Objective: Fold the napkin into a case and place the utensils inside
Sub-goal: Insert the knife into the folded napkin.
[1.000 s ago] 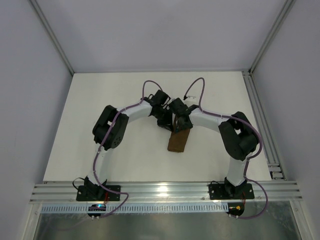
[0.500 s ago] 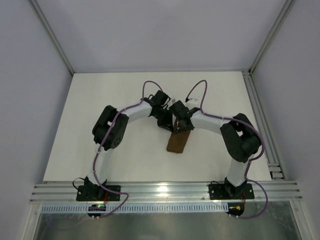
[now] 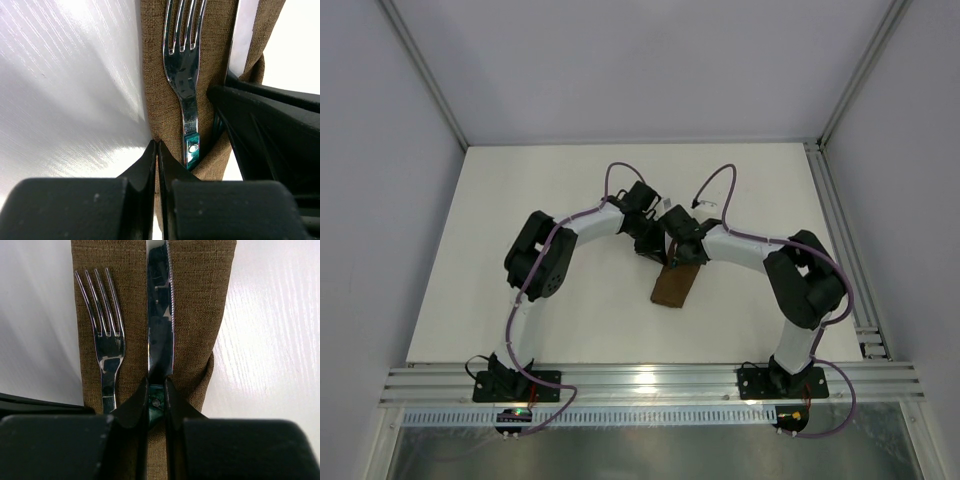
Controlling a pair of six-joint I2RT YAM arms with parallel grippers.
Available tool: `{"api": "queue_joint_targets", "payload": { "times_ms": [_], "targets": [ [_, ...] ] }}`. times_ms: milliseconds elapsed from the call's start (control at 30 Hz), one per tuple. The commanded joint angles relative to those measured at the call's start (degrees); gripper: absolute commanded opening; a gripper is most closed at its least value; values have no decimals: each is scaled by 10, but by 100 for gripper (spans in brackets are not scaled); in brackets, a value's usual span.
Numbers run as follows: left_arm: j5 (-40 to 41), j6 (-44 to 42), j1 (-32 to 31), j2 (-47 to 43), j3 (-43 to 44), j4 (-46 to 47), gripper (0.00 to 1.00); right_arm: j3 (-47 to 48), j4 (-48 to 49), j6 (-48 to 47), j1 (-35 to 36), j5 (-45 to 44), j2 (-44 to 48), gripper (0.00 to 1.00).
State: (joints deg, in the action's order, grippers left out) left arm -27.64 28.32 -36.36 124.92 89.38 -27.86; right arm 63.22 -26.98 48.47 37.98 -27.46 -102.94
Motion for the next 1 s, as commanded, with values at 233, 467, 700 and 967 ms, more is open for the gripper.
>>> {"api": "queue_joint_targets", "payload": {
  "times_ms": [233,467,700,967],
  "targets": [
    [0,4,1,-33,-6,19,0,-20,-9,42,6,32,31,12],
    [-6,2,1,-33,-5,17,0,19,-39,13,2,-21,55,48],
    [-8,4,1,-35,-4,17,0,35,-5,-64,-51,10,121,56],
    [-8,1,1,-36,1,13,0,-100,134,-103,-211,237,186,39]
  ]
}}
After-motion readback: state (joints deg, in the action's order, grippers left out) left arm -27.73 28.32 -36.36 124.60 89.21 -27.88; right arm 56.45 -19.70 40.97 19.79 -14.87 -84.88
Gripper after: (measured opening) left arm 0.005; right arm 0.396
